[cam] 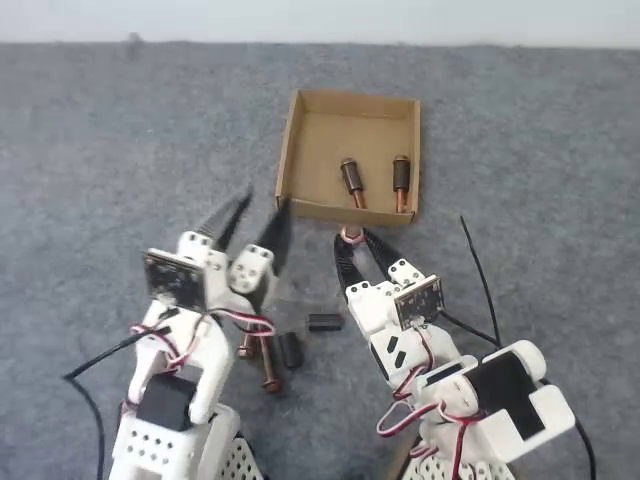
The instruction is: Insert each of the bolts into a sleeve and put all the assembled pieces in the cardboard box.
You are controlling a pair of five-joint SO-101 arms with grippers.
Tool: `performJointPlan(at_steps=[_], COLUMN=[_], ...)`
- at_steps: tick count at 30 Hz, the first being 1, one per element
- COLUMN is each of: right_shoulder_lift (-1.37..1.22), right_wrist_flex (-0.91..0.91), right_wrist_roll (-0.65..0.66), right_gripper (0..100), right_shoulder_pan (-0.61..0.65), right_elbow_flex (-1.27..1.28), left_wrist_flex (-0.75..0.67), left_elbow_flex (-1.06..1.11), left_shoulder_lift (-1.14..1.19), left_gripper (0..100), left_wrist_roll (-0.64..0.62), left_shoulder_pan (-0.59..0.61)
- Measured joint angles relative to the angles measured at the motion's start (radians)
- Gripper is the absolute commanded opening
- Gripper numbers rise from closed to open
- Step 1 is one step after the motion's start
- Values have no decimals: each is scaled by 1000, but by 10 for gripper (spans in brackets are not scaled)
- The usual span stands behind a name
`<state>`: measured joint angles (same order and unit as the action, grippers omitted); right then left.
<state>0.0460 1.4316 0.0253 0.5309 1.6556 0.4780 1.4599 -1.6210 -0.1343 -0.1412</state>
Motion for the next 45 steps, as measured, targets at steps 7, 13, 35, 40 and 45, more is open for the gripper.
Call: performJointPlan(at_steps=[7, 13, 35, 40, 45], right_shoulder_lift=[0, 0, 0, 0, 0], right_wrist_flex=[0, 0, 0, 0, 0], right_wrist_roll=[0, 0, 0, 0, 51], right_gripper=[6, 6, 6, 6, 6], right_shoulder_pan=[0, 0, -43, -48, -43], right_elbow_flex=[0, 0, 0, 0, 0], left_wrist_flex=[138, 259, 264, 282, 285], left_elbow_flex=[0, 14, 242, 244, 244], left_shoulder_lift=[0, 0, 0, 0, 0], left_gripper=[155, 155, 8, 15, 15], left_wrist_roll=[0, -14, -107, -109, -112], left_shoulder_pan=[160, 279, 390, 419, 443])
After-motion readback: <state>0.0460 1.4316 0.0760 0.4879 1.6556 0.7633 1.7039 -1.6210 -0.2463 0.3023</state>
